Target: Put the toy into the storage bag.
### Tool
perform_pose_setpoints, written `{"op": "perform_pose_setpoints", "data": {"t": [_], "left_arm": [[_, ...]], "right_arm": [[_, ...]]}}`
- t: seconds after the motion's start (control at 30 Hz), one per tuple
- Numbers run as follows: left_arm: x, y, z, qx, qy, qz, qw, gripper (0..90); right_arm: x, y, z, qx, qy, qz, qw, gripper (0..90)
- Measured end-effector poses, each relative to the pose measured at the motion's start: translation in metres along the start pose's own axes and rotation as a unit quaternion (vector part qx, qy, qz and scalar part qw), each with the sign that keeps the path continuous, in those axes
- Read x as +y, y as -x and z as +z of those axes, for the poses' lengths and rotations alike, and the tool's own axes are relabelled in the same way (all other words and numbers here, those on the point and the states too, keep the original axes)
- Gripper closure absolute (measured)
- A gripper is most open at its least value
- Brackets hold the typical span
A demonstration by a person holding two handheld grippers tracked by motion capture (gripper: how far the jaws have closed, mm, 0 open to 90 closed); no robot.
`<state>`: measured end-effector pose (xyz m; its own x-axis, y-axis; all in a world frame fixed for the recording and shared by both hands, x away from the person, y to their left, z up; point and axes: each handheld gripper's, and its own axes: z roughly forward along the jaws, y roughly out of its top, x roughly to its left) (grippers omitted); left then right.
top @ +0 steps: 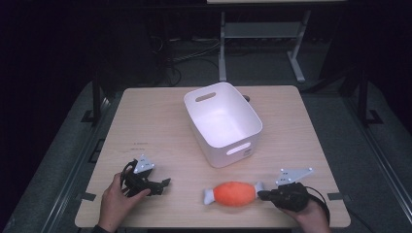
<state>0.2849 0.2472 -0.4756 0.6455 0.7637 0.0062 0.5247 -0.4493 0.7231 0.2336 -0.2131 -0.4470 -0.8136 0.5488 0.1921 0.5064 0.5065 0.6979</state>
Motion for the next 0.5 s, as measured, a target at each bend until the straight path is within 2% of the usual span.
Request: {"op": "perform_pose_setpoints", "data": {"t": [0.33,0.5], "left_arm": [[0.0,0.0,0.0,0.0,0.0,0.0,1.0,12.5],[0.0,0.0,0.0,0.0,0.001,0.0,1.0,12.5]], "right_arm": [[0.005,0.008,0.001,-0.013,0.003,0.001,0.9999,89.7],[0.012,0.016,0.008,-0.017,0.002,0.002,0.9998,89.7]]}}
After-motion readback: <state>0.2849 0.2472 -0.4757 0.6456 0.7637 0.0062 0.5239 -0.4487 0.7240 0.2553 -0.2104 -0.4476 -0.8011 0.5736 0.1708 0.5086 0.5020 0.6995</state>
